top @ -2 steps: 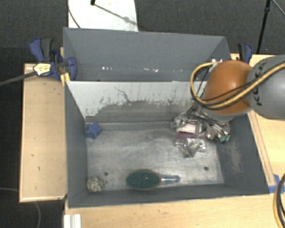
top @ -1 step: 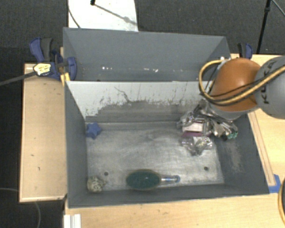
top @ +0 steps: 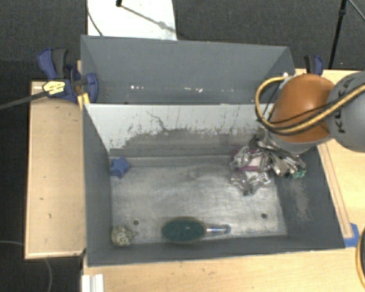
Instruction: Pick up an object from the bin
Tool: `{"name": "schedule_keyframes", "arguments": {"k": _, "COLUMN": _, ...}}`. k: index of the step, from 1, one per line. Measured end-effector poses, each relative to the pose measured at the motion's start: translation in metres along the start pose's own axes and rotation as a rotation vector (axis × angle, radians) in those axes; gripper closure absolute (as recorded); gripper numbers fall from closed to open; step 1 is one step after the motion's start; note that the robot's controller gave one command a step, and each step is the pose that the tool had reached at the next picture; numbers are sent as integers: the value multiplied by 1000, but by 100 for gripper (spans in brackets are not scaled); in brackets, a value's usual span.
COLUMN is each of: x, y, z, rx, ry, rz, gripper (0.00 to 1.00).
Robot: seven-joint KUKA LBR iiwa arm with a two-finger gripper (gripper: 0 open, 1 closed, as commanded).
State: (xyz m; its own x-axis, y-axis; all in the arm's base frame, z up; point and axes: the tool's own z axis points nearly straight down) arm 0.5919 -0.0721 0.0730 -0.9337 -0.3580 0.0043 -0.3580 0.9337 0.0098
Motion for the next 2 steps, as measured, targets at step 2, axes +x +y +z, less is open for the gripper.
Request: {"name": "schedule_keyframes", "arguments": {"k": 2, "x": 43, "y": -39, "z": -168, "rx": 19, "ry": -9, "rz": -431, "gripper": 100}}
